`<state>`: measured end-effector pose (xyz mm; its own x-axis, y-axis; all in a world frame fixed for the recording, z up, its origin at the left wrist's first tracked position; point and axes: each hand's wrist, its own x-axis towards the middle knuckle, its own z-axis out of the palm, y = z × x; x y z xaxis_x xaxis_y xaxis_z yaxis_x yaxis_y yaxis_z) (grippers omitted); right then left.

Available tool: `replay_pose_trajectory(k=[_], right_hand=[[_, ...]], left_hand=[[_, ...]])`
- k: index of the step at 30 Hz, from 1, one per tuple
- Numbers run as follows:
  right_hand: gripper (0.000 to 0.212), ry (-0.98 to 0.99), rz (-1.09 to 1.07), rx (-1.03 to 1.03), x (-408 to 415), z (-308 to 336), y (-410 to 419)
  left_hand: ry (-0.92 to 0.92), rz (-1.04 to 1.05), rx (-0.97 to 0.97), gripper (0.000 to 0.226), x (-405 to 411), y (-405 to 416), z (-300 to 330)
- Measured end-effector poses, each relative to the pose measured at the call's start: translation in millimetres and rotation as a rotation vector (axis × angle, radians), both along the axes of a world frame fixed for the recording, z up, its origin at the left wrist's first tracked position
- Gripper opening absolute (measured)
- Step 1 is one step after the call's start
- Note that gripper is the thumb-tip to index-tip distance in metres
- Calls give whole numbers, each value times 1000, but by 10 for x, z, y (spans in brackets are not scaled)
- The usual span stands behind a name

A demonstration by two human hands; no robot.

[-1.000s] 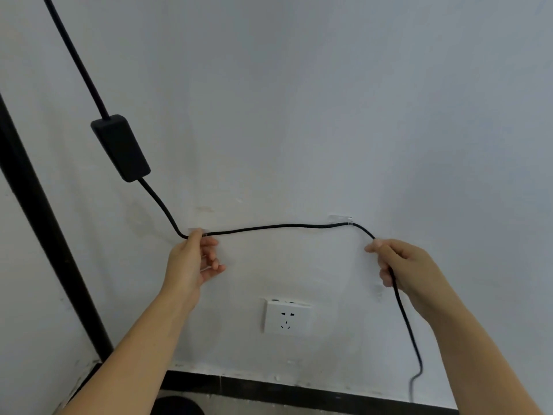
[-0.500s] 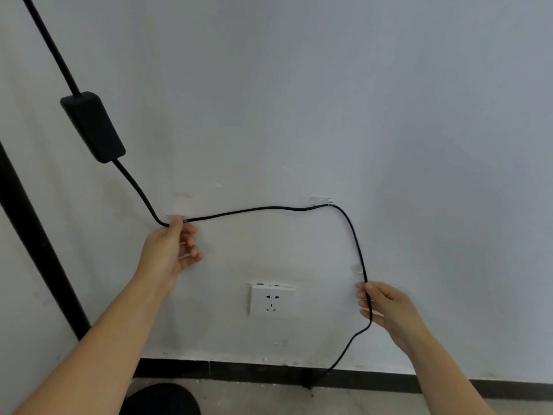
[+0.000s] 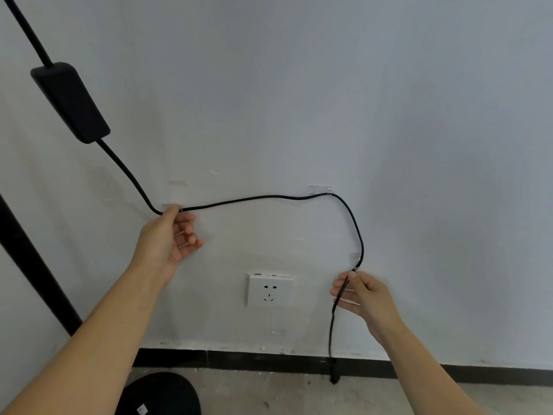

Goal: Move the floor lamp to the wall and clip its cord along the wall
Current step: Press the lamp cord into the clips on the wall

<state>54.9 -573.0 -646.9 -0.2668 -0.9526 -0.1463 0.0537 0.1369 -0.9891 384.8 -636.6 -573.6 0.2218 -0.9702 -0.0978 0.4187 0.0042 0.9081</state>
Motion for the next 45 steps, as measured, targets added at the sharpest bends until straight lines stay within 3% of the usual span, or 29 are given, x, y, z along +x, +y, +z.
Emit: replay_pose_trajectory(k=[8, 13, 22, 27, 30, 35, 39, 42, 45], right_hand=[[29, -19, 116, 143, 480, -259, -108], [18, 214, 285, 328, 773, -742, -173], [21, 547, 333, 445, 827, -1275, -319], [11, 55, 164, 419, 865, -1352, -405], [15, -121, -6, 452, 913, -1453, -399], [10, -177, -132, 513, 955, -1521, -421], [15, -124, -131, 566, 936, -1549, -410], [7, -46, -141, 587, 835, -1561, -399], [9, -104, -145, 581, 754, -1548, -385]], left_hand=[[-21, 8, 20, 33, -38, 65, 64], [-79, 13, 29, 32, -22, 68, 97], [-108, 39, -6, 32, -17, 14, 56], [-118, 46, -28, 32, -8, -4, 19], [-107, 54, -35, 32, -14, -1, 3], [-79, 68, -38, 32, -56, 22, 1], [-79, 65, -41, 31, -68, 40, 9], [-81, 71, -40, 31, -76, 46, 14], [-91, 76, -40, 32, -79, 43, 10]])
